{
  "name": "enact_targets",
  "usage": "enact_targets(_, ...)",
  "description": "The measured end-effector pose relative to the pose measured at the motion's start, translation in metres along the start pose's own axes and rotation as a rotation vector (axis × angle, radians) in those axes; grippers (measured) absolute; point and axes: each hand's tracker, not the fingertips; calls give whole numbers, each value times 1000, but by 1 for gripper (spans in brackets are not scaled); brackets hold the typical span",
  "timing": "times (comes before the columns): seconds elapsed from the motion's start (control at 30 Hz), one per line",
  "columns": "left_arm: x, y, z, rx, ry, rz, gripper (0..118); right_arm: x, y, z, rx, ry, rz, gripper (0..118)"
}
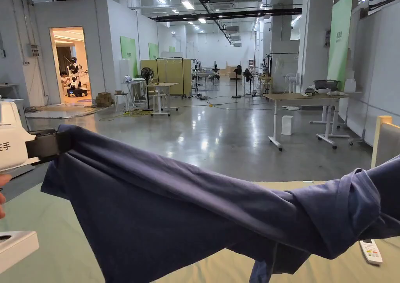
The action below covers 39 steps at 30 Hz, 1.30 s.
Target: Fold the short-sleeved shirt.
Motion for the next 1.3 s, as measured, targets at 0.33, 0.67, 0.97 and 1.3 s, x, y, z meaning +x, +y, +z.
enact_targets(0.33, -14, -18, -68, -14, 78, 30, 10, -15, -16, -55, -26, -30, -3, 1)
enact_targets(0.67, -18, -42, -174, -118, 126, 21, 10, -53, -42, -144, -111, -18, 52, 1)
enact_targets(0.97, -31, -72, -243, -176, 194, 50, 10, -92, -70, -210, -138, -12, 43, 1)
enact_targets(1.3, -45, -101, -250, -238, 202, 77, 10, -100, -113, -229, -210, 4, 49, 1)
